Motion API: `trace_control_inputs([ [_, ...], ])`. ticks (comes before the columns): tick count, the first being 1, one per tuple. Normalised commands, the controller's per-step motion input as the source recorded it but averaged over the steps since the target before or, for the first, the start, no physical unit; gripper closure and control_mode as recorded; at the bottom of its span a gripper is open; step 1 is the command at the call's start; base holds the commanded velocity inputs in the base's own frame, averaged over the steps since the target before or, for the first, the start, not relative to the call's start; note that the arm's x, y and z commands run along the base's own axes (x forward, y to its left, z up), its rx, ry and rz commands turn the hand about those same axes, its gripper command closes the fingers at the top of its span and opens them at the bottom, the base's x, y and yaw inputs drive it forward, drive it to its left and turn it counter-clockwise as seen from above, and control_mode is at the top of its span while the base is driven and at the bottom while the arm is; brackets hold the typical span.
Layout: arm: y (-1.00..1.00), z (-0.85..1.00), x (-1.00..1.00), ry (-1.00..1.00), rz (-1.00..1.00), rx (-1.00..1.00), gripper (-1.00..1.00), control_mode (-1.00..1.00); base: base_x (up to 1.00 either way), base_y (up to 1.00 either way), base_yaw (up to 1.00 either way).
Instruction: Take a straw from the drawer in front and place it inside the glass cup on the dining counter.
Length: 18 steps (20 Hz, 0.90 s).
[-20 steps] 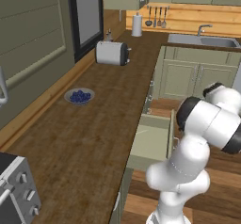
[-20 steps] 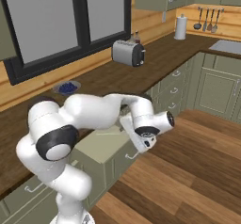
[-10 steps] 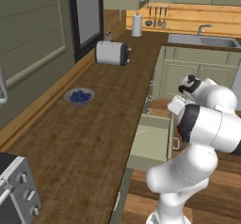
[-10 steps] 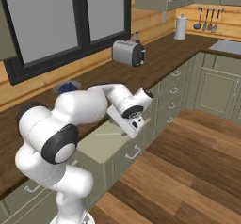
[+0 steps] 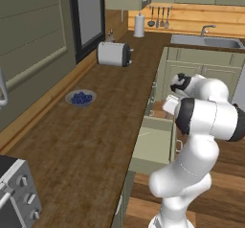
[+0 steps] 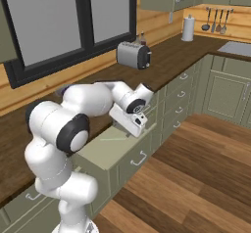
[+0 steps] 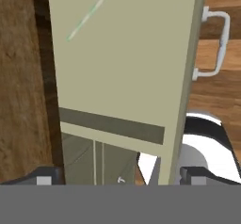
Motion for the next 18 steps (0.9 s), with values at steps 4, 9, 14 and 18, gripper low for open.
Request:
trace_control_inputs([
  [4, 0.01, -0.16, 0.26, 0.02, 0.01, -0.03, -1.0, -1.0, 0.0, 0.0, 0.0],
  [9, 0.15, -0.31, 0.17, 0.0, 0.07, -0.1, -1.0, -1.0, 0.0, 0.0, 0.0],
  [14, 0.19, -0.29, 0.21, 0.0, 0.08, -0.1, -1.0, -1.0, 0.0, 0.0, 0.0],
  [18, 0.1, -0.33, 0.24, 0.03, 0.07, -0.08, -1.0, -1.0, 0.0, 0.0, 0.0],
])
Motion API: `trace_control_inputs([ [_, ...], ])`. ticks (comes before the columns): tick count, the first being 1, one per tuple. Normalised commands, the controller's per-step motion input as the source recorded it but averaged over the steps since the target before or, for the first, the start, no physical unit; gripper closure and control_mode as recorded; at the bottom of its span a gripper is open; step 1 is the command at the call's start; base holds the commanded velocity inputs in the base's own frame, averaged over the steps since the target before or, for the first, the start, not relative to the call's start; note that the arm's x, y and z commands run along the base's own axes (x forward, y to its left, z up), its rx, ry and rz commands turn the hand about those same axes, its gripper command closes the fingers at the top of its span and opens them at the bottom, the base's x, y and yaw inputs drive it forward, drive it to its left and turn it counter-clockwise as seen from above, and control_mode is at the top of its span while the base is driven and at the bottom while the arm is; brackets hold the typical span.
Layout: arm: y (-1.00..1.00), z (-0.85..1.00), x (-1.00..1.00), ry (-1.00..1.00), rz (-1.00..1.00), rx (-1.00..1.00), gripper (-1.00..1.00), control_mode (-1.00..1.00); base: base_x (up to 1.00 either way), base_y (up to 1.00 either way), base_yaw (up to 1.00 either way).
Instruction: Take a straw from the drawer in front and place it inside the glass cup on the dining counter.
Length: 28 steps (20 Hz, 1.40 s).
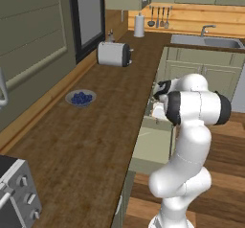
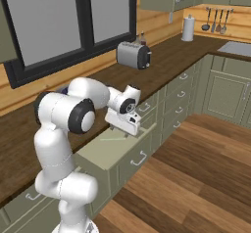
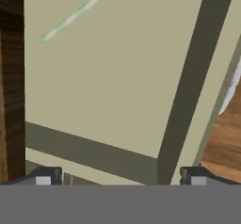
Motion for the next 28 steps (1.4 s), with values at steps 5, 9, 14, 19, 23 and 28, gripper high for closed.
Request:
trace_control_inputs([
  [5, 0.01, -0.33, 0.2, 0.02, 0.07, -0.05, -1.0, -1.0, 0.0, 0.0, 0.0],
  [9, 0.0, -0.33, 0.18, 0.0, 0.09, -0.02, -1.0, -1.0, 0.0, 0.0, 0.0],
  [14, 0.0, -0.34, 0.12, 0.0, 0.1, -0.02, -1.0, -1.0, 0.0, 0.0, 0.0],
  [19, 0.0, -0.34, 0.06, 0.0, 0.08, -0.02, -1.0, -1.0, 0.0, 0.0, 0.0],
  [23, 0.0, -0.34, 0.01, 0.0, 0.07, -0.03, -1.0, -1.0, 0.0, 0.0, 0.0],
  [28, 0.0, -0.34, 0.0, 0.0, 0.06, -0.03, -1.0, -1.0, 0.0, 0.0, 0.0],
])
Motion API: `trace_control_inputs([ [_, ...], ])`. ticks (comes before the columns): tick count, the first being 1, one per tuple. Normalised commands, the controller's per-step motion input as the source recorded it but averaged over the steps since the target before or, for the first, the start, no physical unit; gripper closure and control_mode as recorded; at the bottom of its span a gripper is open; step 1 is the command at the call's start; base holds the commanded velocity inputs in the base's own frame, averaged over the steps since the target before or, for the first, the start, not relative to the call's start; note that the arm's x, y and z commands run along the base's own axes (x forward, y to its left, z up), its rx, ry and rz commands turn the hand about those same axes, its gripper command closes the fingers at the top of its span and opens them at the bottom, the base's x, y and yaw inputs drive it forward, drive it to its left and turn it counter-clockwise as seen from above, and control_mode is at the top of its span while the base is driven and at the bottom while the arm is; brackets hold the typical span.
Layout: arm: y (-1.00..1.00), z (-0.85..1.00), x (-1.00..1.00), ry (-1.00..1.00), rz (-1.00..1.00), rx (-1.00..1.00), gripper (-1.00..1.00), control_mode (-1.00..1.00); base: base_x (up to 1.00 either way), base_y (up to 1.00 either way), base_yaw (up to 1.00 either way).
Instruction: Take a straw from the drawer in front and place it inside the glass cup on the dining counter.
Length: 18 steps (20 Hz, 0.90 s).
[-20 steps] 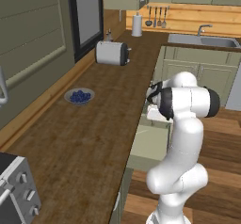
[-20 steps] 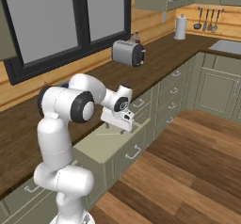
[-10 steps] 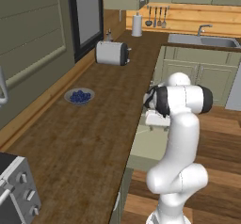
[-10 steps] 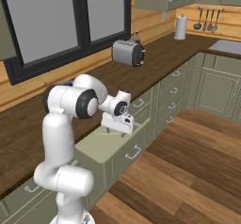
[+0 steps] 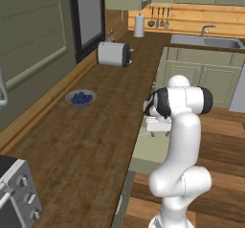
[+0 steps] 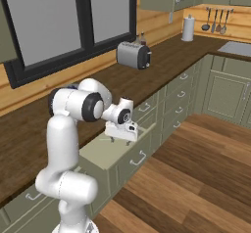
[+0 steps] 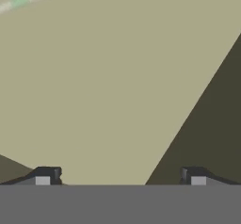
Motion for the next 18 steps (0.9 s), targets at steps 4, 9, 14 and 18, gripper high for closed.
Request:
trace_control_inputs([
  [4, 0.0, -0.33, 0.0, 0.0, 0.06, -0.02, -1.0, -1.0, 0.0, 0.0, 0.0],
  [9, -0.17, -0.31, -0.27, 0.0, 0.07, 0.0, -1.0, -1.0, 0.0, 0.0, 0.0],
  [14, -0.42, -0.28, -0.69, 0.0, 0.05, 0.0, -1.0, -1.0, 0.0, 0.0, 0.0],
  [18, -0.52, -0.3, -0.76, 0.0, 0.04, 0.0, -1.0, -1.0, 0.0, 0.0, 0.0],
])
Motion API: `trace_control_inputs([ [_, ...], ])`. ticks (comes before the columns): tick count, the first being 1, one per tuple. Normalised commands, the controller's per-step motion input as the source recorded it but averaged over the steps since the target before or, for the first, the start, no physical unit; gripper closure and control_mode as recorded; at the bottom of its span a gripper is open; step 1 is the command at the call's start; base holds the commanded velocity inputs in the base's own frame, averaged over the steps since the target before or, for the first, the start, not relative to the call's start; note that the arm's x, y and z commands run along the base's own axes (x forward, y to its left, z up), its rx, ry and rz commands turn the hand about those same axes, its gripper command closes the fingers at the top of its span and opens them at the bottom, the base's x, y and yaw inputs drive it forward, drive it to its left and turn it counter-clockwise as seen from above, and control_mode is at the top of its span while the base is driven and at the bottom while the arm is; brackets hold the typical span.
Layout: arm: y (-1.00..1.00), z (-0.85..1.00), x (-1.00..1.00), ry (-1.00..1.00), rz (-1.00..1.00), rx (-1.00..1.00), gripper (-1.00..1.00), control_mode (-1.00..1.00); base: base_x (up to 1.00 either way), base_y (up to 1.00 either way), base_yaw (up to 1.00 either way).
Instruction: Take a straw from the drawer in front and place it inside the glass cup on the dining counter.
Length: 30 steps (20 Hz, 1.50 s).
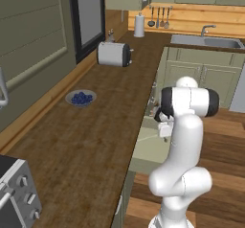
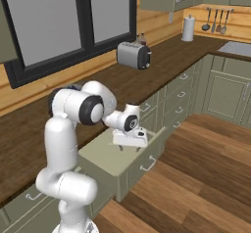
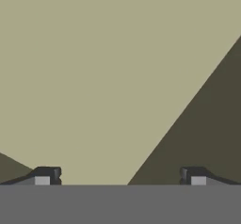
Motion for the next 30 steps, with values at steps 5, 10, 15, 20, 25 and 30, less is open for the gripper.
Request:
trace_control_inputs([
  [5, -0.57, -0.32, -0.75, 0.0, 0.03, 0.0, -1.0, -1.0, 0.0, 0.0, 0.0],
  [10, -0.62, -0.29, -0.75, 0.0, 0.02, 0.0, -1.0, -1.0, 0.0, 0.0, 0.0],
  [15, -0.62, -0.26, -0.73, 0.0, 0.02, 0.01, -1.0, -1.0, 0.0, 0.0, 0.0],
  [20, -0.55, -0.2, -0.67, 0.0, 0.03, 0.0, -1.0, -1.0, 0.0, 0.0, 0.0],
  [25, -0.38, -0.03, -0.53, -0.04, 0.05, 0.0, -1.0, -1.0, 0.0, 0.0, 0.0],
  [30, 0.0, 0.13, -0.1, -0.11, 0.05, 0.0, -1.0, -1.0, 0.0, 0.0, 0.0],
])
